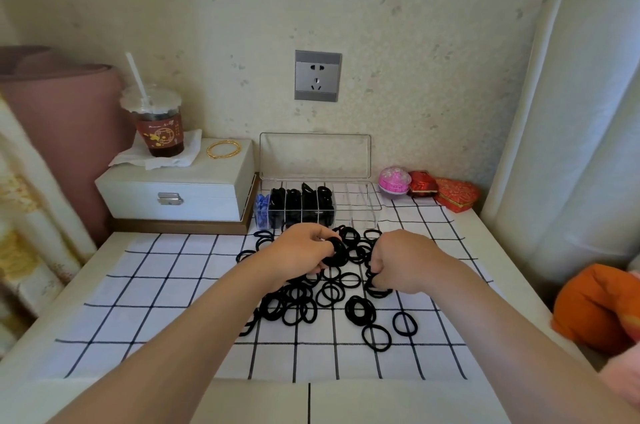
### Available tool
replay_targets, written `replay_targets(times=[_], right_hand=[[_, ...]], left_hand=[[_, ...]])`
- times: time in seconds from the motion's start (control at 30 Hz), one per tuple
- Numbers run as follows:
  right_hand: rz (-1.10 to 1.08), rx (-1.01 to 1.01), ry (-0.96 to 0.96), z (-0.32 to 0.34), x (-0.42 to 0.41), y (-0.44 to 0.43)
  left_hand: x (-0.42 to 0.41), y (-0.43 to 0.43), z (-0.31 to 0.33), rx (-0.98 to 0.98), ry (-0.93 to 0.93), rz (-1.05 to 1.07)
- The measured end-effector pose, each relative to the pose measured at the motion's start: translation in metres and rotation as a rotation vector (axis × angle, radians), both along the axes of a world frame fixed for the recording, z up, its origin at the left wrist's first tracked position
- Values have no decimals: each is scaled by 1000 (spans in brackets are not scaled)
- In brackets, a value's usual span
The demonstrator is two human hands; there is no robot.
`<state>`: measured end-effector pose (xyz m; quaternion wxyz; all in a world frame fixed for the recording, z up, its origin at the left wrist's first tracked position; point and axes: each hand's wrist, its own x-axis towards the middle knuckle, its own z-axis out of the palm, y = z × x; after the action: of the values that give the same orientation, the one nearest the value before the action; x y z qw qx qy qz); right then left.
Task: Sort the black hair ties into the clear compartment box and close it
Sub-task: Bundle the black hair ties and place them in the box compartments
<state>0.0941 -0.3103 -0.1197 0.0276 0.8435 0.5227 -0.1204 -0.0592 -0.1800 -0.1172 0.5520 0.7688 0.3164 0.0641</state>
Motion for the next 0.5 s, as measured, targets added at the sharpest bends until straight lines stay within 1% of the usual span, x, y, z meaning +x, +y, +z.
replay_targets(times=[0.07, 0.13, 0.23, 0.3, 0.33, 0.4, 0.43, 0.5], right_hand=[[-10, 76, 129, 2, 4, 0], [-77, 209, 315, 9, 5, 0], [-195, 393, 665, 24, 0, -1], [-223, 477, 902, 31, -4, -1], [-224, 503, 989, 34, -7, -1], [-211, 519, 1067, 36, -12, 1], [-203, 516, 1061, 36, -15, 2], [-201, 499, 978, 36, -19, 3]], left_hand=[[0, -1, 1, 2, -21, 18], [0, 0, 1, 5, -44, 51], [0, 3, -2, -22, -91, 121], [-1, 3, -1, -38, -107, 149], [-1, 2, -1, -52, -114, 148], [0, 1, -1, -121, -147, 119], [0, -1, 0, -170, -172, 93], [1, -3, 1, -272, -214, 51]])
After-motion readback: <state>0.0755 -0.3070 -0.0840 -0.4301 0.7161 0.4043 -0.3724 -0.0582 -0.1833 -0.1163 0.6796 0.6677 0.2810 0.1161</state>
